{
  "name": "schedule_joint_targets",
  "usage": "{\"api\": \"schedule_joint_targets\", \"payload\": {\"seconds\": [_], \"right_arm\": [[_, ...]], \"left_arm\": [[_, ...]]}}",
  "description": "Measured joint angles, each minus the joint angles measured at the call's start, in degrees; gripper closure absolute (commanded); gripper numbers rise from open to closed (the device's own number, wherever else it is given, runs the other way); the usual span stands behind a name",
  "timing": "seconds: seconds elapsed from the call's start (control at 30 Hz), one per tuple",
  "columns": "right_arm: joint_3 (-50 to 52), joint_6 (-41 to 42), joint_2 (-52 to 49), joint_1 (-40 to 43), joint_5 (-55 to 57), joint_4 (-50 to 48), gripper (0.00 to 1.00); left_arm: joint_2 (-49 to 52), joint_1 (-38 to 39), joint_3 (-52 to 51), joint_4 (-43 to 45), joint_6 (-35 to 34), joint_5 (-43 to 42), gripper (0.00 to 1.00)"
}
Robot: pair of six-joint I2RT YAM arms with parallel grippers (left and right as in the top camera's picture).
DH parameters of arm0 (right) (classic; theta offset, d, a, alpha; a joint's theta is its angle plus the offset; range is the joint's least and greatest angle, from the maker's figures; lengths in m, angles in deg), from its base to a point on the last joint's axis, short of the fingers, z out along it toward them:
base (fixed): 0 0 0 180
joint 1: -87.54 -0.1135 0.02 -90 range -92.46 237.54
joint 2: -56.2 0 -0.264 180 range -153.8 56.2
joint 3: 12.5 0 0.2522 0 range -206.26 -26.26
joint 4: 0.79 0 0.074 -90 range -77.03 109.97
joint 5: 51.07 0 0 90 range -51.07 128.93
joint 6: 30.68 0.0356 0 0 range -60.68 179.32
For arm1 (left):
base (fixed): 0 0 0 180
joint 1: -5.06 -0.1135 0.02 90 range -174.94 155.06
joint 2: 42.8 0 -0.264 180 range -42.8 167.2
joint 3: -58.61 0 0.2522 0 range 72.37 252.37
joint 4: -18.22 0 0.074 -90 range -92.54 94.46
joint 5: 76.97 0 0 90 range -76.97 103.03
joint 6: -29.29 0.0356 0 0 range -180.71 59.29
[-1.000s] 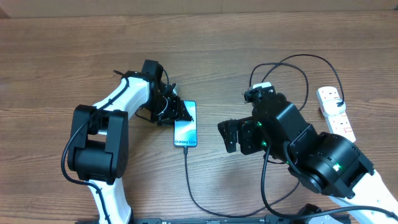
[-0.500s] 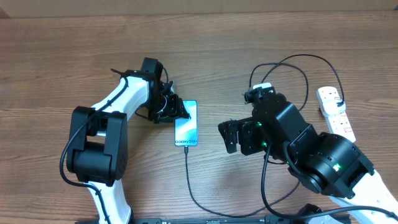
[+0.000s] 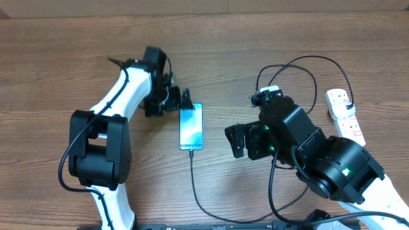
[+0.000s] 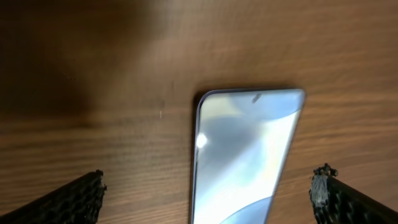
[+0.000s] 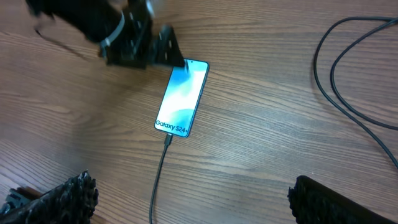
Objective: Plug charger to phone and switch on socket
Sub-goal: 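Open the left gripper, leave the phone flat, and retract the left arm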
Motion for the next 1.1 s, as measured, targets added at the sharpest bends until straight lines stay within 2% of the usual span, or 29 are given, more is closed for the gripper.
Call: {"api": "schedule_joint_targets", "payload": {"seconds": [0.17,0.53,0.73,0.9,1.1], "right_arm": [[0.0,0.0,0.0,0.0,0.0,0.1,0.00],[0.0,0.0,0.0,0.0,-0.8,0.2,0.00],[0.0,0.0,0.0,0.0,-1.3,-0.9,0.00],[0.0,0.0,0.0,0.0,-1.4,-3.3,0.00],[0.0,0.0,-0.5,0.0,-1.4,-5.1,0.00]], "left_arm": [[-3.7,0.0,5.1,-1.8,0.0,2.4,0.00],[-31.4,3.1,6.2,-8.0,0.0,10.8,0.00],[-45.9,11.0,6.7,-13.0,-0.5,20.2,0.00],[-55.6,19.4,6.5,-19.7,-5.8,32.0,0.00],[-64.4,20.8,2.0,-19.4,-9.5,41.7,0.01]]}}
